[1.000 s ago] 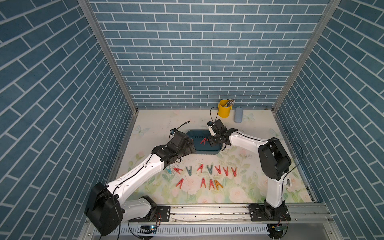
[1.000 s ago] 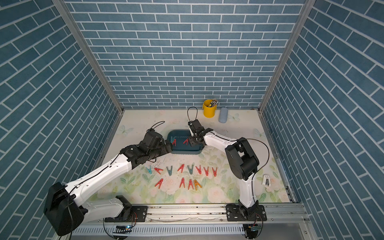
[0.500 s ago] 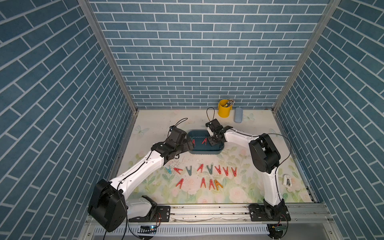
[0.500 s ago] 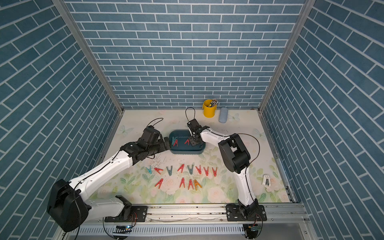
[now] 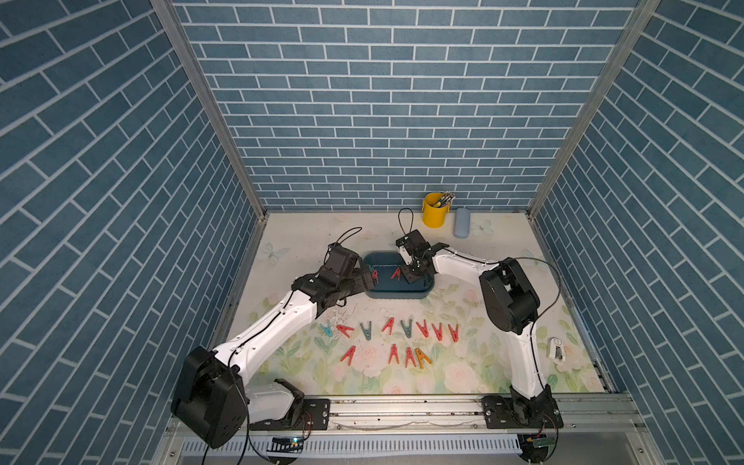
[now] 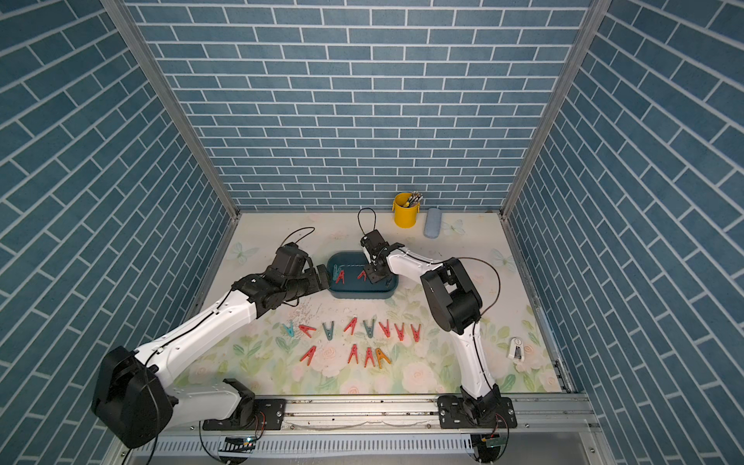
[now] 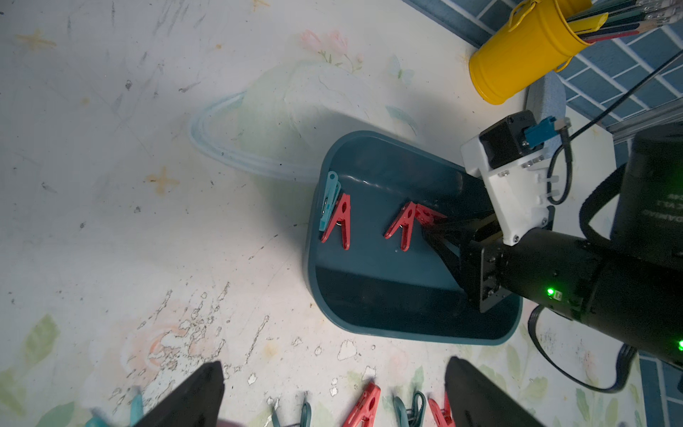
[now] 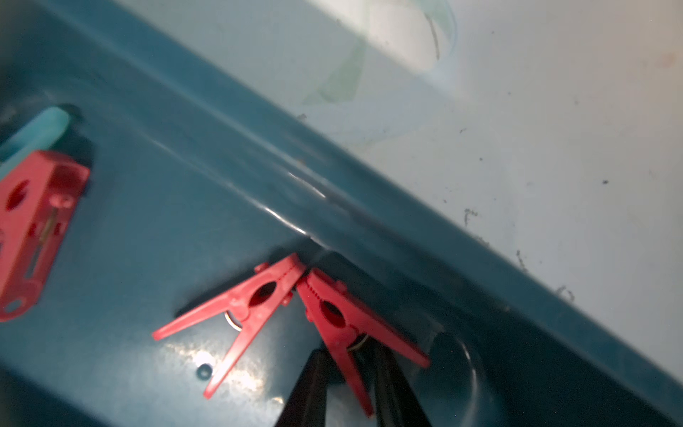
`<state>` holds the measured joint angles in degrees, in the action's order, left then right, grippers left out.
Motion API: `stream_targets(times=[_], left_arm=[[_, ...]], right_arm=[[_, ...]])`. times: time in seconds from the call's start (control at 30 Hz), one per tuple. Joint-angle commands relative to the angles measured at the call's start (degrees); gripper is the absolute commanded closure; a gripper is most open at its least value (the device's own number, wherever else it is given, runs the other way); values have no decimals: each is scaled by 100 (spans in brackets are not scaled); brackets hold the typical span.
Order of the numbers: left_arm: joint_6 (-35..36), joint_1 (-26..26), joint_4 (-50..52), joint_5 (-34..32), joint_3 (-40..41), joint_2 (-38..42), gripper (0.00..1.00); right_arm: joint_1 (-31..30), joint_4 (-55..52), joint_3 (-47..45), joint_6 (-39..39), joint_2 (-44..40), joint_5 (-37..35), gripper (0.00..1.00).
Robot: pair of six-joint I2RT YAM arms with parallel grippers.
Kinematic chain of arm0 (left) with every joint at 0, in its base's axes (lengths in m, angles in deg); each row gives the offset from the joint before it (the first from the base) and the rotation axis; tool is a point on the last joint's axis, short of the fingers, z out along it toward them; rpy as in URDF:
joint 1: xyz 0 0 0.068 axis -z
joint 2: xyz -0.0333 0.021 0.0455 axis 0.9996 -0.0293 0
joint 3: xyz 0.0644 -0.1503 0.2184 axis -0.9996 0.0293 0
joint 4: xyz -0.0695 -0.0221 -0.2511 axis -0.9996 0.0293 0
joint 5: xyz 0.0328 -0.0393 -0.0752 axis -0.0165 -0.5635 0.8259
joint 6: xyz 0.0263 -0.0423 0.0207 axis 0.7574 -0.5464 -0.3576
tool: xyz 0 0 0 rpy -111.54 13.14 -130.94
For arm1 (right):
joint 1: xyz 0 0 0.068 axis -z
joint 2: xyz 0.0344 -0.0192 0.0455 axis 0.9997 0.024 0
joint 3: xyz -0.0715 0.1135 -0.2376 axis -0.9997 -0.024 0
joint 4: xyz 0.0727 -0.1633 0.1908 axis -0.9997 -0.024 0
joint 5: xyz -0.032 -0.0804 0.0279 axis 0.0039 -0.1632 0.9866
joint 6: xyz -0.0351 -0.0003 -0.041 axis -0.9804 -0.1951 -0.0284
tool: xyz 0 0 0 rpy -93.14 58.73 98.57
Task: Take the clothespins out of the storage box
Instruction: Pick up the clothespin from the storage box.
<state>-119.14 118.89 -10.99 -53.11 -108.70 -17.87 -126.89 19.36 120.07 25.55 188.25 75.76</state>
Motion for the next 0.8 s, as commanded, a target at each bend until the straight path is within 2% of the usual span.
stream_targets(times=[0.0,0.23,0.53,0.77], left_arm=[[24,-48,73,12,-153,38,1],[60,-50,100,26,-149,155,0],[291,-49,-75,346,-123,148,1],[605,-48,-242,717,-165,111,1]], right_arm=[[-52,-188,-15,-6,31,40,86],[-141,-151,-120,205,-368,92,98],[-260,-250,-358,912,-1175,226,99],[-394,-63,-1238,1785,-2120,380,99]])
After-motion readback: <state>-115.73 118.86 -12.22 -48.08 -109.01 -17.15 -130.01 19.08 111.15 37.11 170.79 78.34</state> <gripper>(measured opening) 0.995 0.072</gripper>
